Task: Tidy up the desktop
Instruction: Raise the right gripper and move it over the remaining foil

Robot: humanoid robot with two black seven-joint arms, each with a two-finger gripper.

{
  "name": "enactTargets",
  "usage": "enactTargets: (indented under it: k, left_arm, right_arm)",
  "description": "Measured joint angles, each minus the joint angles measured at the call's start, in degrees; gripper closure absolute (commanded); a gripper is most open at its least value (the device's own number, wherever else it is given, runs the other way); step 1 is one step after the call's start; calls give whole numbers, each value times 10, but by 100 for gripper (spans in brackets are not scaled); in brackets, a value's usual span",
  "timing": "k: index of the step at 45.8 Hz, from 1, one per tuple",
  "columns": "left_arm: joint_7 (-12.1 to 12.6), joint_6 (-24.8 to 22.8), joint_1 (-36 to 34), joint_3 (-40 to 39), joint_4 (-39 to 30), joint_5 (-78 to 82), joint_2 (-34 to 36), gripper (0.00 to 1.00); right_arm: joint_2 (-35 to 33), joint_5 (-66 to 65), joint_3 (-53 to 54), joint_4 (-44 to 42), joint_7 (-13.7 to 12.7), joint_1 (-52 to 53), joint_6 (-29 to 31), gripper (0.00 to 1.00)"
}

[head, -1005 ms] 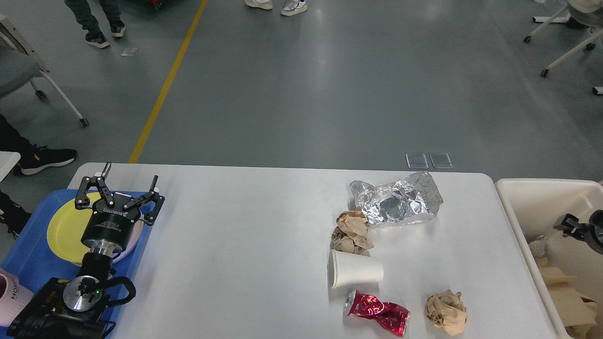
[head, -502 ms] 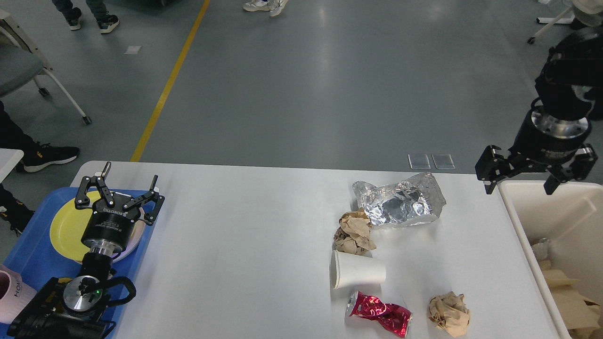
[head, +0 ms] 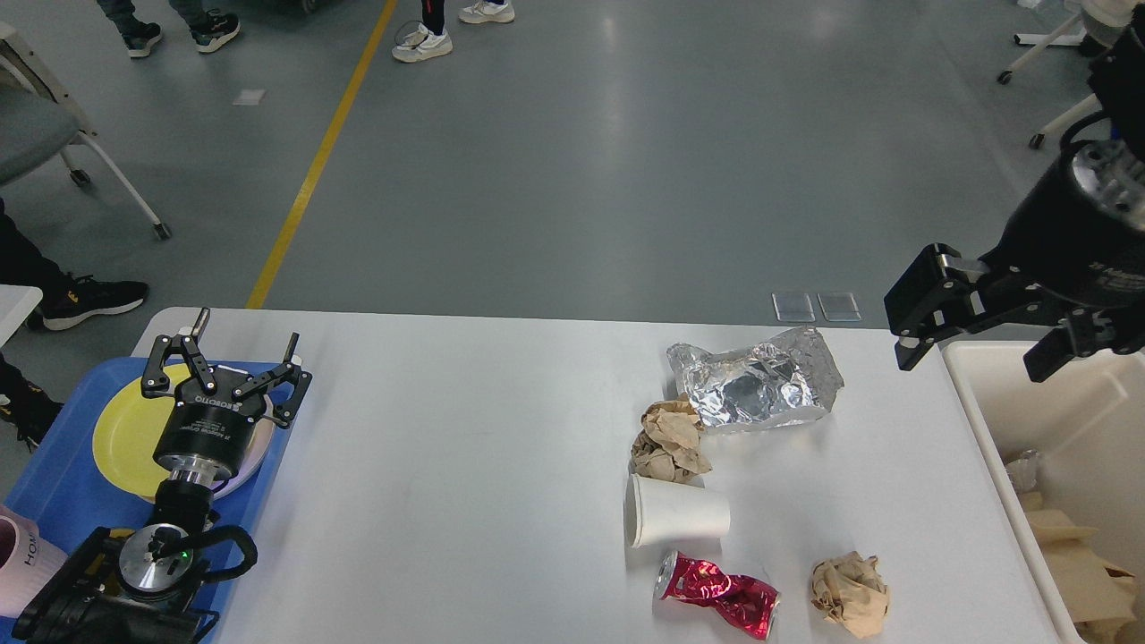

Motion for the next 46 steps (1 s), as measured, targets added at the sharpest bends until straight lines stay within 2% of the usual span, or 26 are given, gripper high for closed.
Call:
enactTargets:
  k: [10,16,25,35,42,46]
  left_arm:
    - [0,0,0,0,0,0,0,3]
    - [0,0,0,0,0,0,0,3]
    - [0,0,0,0,0,0,-1,3]
    - [0,0,-1,0,0,0,-1,3]
    - [1,0,-1,0,0,0,-1,3]
    - [1,0,-1,0,0,0,-1,3]
  right_arm:
    - [-6,3,-6,-12,0,-26,-30,3]
    - [-19,7,-4,-32,-1,-78,-72,3]
    - [-47,116,25,-131,-1,-236,-120,5]
    - [-71,255,129,-270,-3,-446,-154,3]
    - [-62,306,186,-327,-5,-547,-233,0]
    - [-19,310,196,-386,-6,-608,-256,0]
